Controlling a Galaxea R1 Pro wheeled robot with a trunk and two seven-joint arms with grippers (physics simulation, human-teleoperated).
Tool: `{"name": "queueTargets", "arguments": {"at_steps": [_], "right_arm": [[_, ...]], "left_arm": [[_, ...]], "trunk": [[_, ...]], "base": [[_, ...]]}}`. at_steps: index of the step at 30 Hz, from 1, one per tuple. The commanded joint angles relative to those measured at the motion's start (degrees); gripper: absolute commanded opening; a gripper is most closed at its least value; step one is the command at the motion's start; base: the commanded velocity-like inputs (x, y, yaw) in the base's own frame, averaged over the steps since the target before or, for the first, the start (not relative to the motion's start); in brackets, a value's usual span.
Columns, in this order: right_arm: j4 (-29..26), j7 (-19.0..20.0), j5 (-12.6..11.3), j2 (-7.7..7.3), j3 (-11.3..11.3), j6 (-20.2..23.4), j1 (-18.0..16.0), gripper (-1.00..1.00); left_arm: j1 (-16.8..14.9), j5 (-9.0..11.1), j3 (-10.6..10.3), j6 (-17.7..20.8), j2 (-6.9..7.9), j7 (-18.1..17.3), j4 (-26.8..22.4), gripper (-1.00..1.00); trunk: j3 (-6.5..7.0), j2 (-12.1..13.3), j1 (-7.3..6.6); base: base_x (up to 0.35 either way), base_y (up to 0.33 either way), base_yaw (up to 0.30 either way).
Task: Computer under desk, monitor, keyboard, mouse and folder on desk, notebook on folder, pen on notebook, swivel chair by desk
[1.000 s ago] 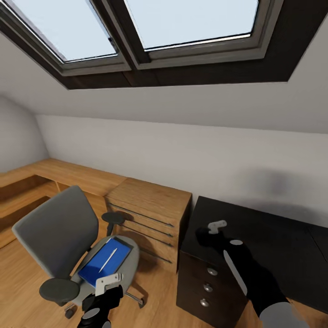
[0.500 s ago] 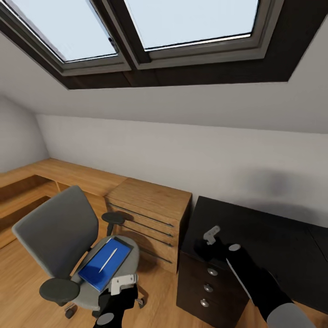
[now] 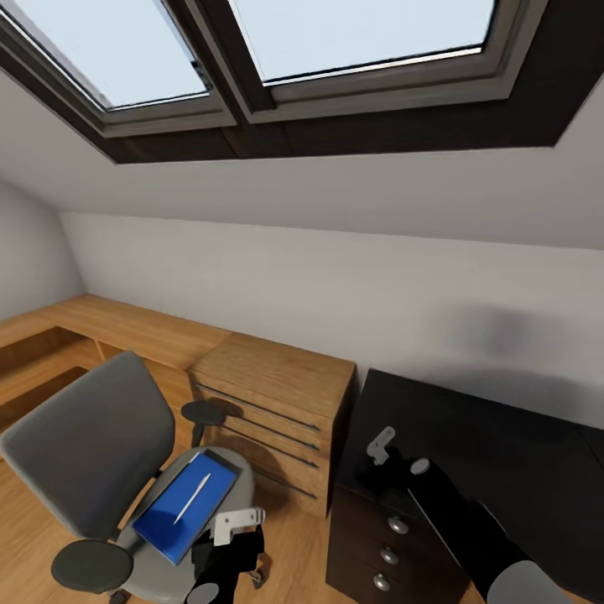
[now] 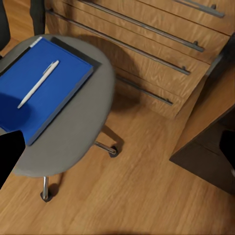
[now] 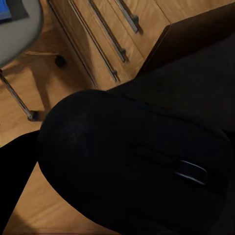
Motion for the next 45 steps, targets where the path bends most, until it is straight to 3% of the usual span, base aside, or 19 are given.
{"name": "queueTargets", "arguments": {"at_steps": [1,4,6,9,25,35,45], "right_arm": [[0.3,0.3,0.6,-0.03,0.1,0.2,-0.1,-1.00],[4.0,0.3,1.0,0.15,1.5,-0.5,-0.1,-1.00],[7.8,0.3,1.6,0.24,2.3,-3.8,-0.2,-1.00],[8.6,0.3,1.6,0.23,2.3,-4.6,-0.2,-1.00],[8.4,0.3,1.6,0.09,2.3,-5.2,-0.2,-1.00],[10.5,0.3,1.6,0.27,2.4,-6.5,-0.2,-1.00],[11.3,0.3,1.7,0.35,2.5,-6.6,-0.2,-1.00]], "left_arm": [[0.0,0.5,-0.1,0.1,-0.02,0.4,-0.1,1.00],[0.0,0.5,-0.2,0.1,-0.05,0.3,0.0,1.00],[0.0,0.5,-0.9,0.1,-0.05,0.3,0.0,1.00],[0.0,0.5,-1.2,0.1,-0.05,0.3,0.0,1.00],[0.0,0.7,-1.2,0.2,0.02,0.3,0.0,1.00],[0.0,0.8,-1.2,0.2,0.03,0.3,-0.6,1.00],[-0.1,0.8,-1.1,0.2,0.12,0.3,-4.9,1.00]], "trunk": [[-0.12,-0.1,0.04],[-0.12,-0.1,0.04],[-0.12,-0.1,0.04],[-0.12,-0.1,0.04],[-0.12,-0.1,0.04],[-0.12,-0.1,0.04],[-0.12,-0.1,0.04]], "base": [[0.018,0.000,0.000],[0.005,0.000,0.000],[0.001,0.000,0.000],[0.018,0.000,0.000],[0.262,-0.030,0.000],[0.037,-0.022,0.000],[0.000,0.000,0.000]]}}
